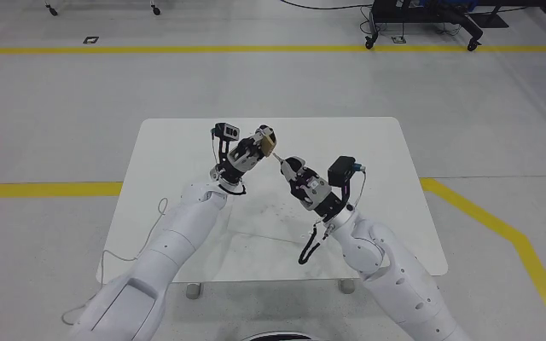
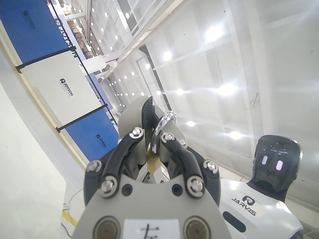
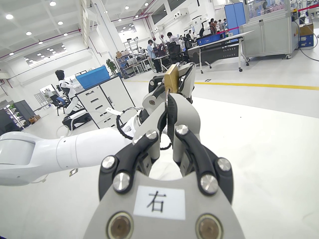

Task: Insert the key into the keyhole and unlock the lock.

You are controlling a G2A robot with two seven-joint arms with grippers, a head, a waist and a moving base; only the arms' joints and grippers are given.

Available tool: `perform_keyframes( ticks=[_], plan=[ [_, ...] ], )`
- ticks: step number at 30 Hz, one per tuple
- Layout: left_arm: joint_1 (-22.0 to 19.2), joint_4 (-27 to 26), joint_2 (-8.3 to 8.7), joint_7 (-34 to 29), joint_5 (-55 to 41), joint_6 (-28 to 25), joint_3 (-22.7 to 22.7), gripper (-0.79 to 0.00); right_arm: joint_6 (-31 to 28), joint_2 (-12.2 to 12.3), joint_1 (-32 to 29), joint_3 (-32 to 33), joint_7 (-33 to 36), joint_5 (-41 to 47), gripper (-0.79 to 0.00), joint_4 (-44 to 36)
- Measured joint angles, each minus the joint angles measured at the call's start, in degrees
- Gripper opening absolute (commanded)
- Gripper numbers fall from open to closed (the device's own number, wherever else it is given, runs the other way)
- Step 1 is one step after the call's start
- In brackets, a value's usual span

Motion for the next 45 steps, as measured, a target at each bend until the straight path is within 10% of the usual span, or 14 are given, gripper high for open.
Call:
perform_keyframes(
  ticks=[45],
  plan=[
    [1.74, -1.67, -0.80, 5.03, 14.54, -5.04, -6.27, -0.785, 5.17, -0.63, -2.75, 1.00, 5.62, -2.86, -0.785, -2.94]
  ],
)
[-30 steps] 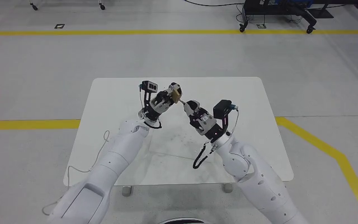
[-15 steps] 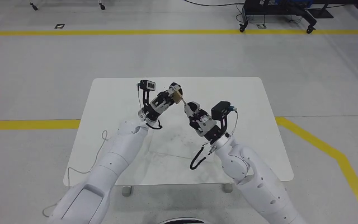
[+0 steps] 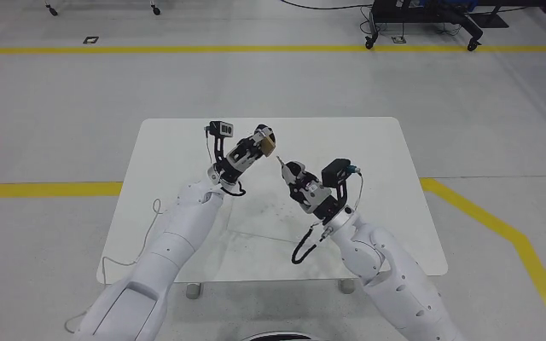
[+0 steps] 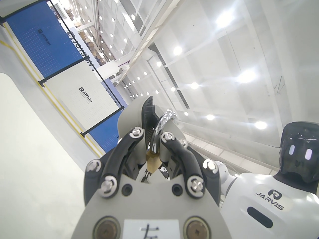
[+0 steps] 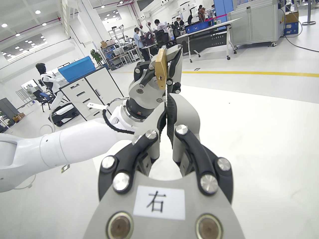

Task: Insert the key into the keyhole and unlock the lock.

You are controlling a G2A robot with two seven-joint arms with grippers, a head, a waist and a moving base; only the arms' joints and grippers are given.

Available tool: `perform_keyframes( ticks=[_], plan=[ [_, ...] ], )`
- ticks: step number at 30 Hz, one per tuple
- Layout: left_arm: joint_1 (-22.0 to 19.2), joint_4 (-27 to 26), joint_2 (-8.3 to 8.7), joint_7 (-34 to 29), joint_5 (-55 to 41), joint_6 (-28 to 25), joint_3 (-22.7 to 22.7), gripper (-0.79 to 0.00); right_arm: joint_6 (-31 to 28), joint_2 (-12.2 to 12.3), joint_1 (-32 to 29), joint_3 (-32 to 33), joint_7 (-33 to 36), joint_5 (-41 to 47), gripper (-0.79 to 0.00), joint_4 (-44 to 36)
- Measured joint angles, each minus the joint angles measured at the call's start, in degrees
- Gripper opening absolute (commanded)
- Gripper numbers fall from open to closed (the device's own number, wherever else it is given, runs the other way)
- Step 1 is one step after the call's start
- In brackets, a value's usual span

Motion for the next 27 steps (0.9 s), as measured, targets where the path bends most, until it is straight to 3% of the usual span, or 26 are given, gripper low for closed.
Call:
perform_keyframes(
  ticks=[27],
  plan=[
    [1.08, -1.71, 0.37, 2.26, 7.32, -2.24, -0.91, -0.785, 1.76, -0.53, 0.79, -0.36, 1.23, -0.34, -0.785, 0.33]
  ],
)
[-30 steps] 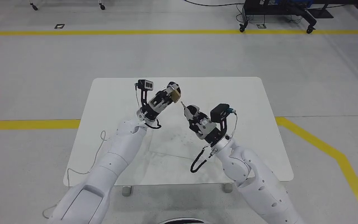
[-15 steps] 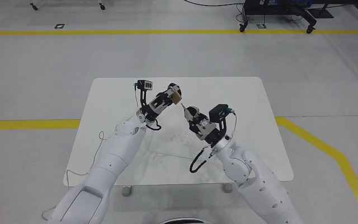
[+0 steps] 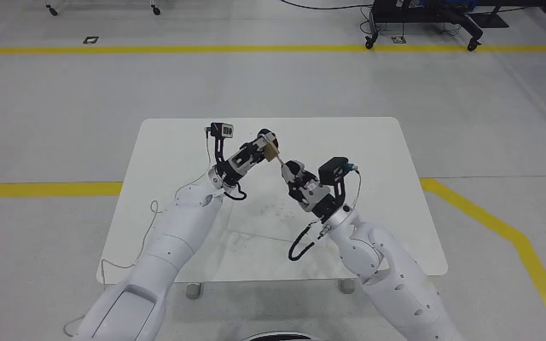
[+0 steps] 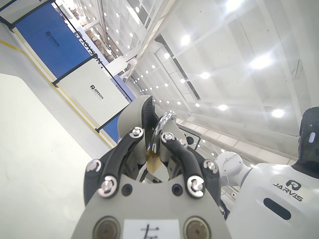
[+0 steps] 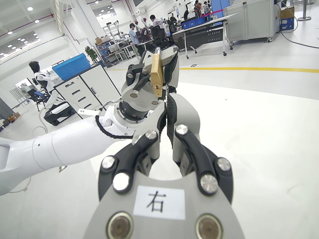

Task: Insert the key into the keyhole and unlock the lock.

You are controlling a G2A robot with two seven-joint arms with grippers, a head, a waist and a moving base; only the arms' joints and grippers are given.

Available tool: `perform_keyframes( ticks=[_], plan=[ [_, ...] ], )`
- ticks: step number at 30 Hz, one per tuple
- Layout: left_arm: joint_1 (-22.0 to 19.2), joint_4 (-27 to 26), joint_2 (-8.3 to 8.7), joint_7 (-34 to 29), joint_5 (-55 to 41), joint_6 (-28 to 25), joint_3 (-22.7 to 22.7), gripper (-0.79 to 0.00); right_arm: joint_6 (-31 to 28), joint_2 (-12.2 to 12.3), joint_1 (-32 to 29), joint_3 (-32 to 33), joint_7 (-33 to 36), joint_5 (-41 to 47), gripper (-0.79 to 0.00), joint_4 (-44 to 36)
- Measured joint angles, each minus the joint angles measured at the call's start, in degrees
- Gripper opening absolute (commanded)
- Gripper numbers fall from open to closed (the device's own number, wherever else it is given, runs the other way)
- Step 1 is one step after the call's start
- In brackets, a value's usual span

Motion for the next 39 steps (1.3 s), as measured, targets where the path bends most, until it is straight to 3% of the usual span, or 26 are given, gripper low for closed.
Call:
perform_keyframes(
  ticks=[39],
  plan=[
    [-0.43, 0.10, -0.09, 1.05, 4.52, -1.05, 0.45, -0.785, -0.07, -0.30, -0.77, 0.35, 0.44, -0.80, -0.785, -0.60]
  ],
)
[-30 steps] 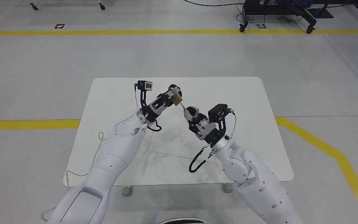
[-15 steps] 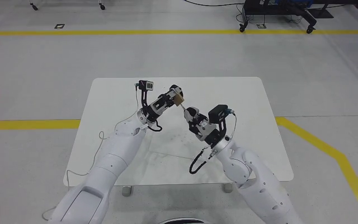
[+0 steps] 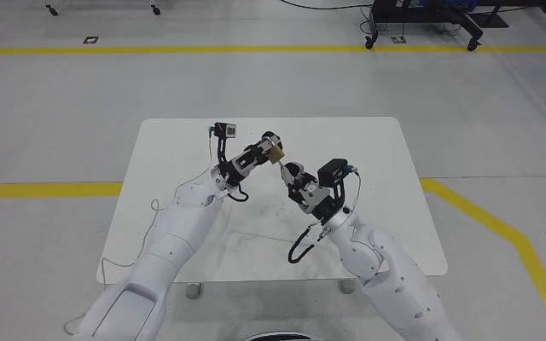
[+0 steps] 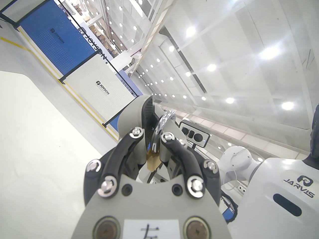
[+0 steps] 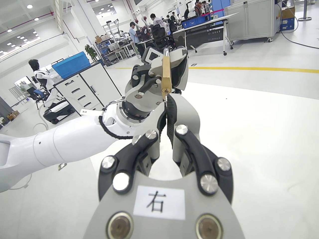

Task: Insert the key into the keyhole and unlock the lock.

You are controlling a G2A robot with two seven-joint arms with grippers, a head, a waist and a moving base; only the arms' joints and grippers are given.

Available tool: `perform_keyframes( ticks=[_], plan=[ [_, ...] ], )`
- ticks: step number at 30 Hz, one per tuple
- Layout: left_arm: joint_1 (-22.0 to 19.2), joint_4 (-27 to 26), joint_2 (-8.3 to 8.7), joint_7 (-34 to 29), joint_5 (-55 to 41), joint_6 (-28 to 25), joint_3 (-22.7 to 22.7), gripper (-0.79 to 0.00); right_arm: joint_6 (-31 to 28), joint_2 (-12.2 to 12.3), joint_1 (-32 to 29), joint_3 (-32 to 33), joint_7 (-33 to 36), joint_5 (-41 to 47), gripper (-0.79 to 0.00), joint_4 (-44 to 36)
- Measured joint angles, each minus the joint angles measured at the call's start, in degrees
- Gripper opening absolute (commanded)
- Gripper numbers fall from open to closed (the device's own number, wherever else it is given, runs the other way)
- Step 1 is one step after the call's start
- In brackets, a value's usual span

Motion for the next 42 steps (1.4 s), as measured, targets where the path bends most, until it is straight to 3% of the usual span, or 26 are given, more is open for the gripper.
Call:
perform_keyframes(
  ticks=[14, 15, 17, 18, 19, 20, 30, 38, 42],
  plan=[
    [0.42, -0.99, 0.33, -0.34, 0.35, 0.35, 0.55, -0.785, 0.62, -0.38, 1.07, -0.52, -0.30, 0.40, -0.785, 1.35],
    [0.59, -1.03, 0.31, -0.70, -0.57, 0.72, 0.62, -0.785, 0.69, -0.41, 1.11, -0.55, -0.24, 0.40, -0.708, 1.43],
    [0.60, -0.89, 0.29, -1.45, -2.17, 1.44, 0.58, -0.785, 0.78, -0.44, 1.16, -0.59, -0.11, 0.46, -0.446, 1.48],
    [0.47, -0.69, 0.32, -1.74, -2.46, 1.71, 0.50, -0.785, 0.78, -0.46, 1.16, -0.61, 0.00, 0.56, -0.403, 1.49],
    [0.45, -0.57, 0.33, -1.93, -2.77, 1.90, 0.47, -0.785, 0.75, -0.47, 1.13, -0.61, 0.05, 0.61, -0.099, 1.48],
    [0.43, -0.50, 0.33, -2.13, -3.09, 2.10, 0.47, -0.785, 0.70, -0.47, 1.07, -0.58, 0.07, 0.64, 0.000, 1.44],
    [0.22, 0.76, 0.14, -4.54, -9.65, 7.48, -0.20, -0.785, -3.34, -0.05, -1.30, 1.03, -0.02, 2.06, 0.000, -0.68],
    [0.25, 0.76, 0.15, -4.49, -9.43, 7.36, -0.20, -0.785, -3.19, -0.06, -1.27, 1.00, -0.04, 2.02, 0.000, -0.65],
    [0.45, 1.37, 1.20, 3.22, -0.78, 12.53, -1.32, -0.785, -2.72, -0.10, -1.15, 1.04, 1.70, 3.75, 0.000, -0.62]
  ],
)
